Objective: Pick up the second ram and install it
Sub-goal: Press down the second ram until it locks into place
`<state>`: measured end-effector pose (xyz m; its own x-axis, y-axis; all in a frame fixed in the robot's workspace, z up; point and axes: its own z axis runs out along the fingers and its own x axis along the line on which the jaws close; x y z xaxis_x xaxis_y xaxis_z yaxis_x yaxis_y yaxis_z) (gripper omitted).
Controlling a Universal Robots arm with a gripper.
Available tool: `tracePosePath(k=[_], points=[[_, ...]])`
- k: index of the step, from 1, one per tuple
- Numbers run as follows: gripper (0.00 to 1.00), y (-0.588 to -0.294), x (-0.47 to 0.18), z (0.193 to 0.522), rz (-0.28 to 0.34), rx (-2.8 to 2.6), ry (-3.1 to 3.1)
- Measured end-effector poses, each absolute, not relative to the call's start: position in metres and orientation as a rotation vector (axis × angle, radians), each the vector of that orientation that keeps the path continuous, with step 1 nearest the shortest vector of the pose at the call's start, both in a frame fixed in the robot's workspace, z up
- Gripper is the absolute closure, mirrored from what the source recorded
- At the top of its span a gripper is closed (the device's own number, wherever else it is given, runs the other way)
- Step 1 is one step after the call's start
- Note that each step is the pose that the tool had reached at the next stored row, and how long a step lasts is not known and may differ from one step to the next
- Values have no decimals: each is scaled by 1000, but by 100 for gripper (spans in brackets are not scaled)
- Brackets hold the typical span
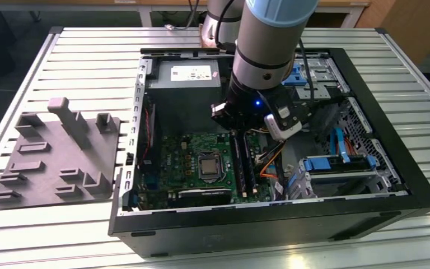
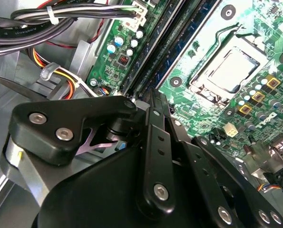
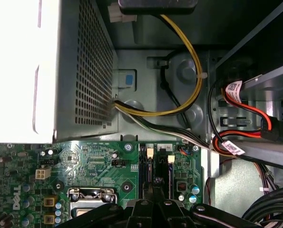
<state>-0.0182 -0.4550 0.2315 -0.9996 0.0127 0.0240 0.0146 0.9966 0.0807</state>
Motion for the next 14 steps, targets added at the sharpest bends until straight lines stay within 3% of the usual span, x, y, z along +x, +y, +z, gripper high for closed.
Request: tracePosePath(k=[14], points=[[89, -453, -18, 230, -127, -21, -3115]])
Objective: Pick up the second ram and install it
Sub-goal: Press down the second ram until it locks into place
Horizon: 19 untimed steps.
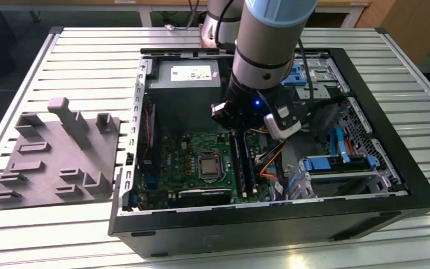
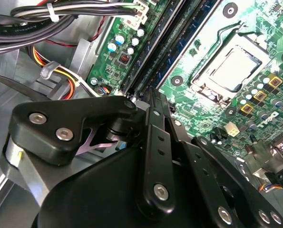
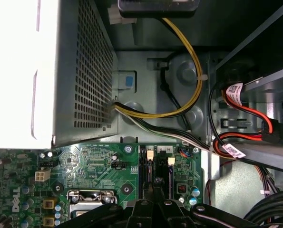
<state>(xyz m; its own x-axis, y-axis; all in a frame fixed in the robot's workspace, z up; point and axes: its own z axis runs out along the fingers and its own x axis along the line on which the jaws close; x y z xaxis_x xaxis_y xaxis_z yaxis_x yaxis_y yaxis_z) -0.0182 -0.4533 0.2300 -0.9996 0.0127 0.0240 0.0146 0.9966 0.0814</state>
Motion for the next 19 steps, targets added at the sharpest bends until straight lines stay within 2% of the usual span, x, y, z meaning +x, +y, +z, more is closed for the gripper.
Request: tracePosePath(k=[19], points=[[89, -450, -19, 227, -127, -21, -3115]])
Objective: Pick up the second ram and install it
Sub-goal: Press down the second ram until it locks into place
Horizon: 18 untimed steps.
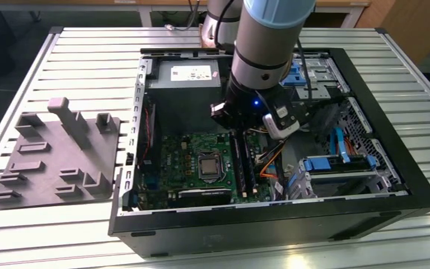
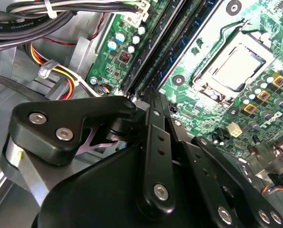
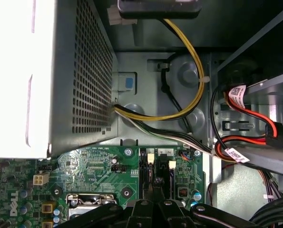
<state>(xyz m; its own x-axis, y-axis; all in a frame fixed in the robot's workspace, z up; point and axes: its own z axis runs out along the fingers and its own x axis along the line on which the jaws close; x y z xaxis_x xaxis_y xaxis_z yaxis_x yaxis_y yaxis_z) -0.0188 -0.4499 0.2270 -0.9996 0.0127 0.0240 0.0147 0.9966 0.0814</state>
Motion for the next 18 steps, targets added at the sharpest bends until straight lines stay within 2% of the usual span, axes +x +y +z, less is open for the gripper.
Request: tracePosePath(k=[18], points=[[89, -447, -19, 223, -127, -21, -3115]])
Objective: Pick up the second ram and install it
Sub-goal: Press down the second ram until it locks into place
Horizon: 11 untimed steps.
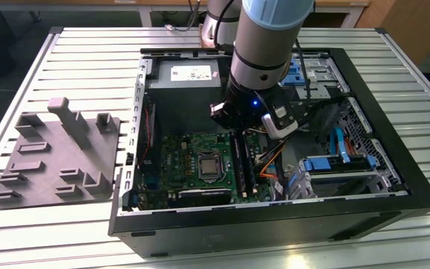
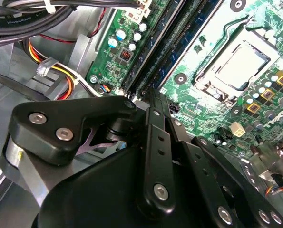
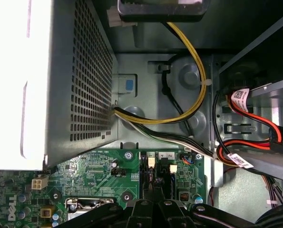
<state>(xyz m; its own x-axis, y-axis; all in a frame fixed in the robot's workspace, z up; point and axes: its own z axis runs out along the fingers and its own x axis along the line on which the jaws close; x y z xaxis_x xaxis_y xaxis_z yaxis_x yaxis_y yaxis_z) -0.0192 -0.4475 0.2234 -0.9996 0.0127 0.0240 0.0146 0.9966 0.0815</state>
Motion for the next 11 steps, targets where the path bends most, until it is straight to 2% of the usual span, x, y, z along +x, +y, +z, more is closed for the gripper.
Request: tracePosePath(k=[11], points=[[89, -447, -20, 222, -128, -21, -3115]])
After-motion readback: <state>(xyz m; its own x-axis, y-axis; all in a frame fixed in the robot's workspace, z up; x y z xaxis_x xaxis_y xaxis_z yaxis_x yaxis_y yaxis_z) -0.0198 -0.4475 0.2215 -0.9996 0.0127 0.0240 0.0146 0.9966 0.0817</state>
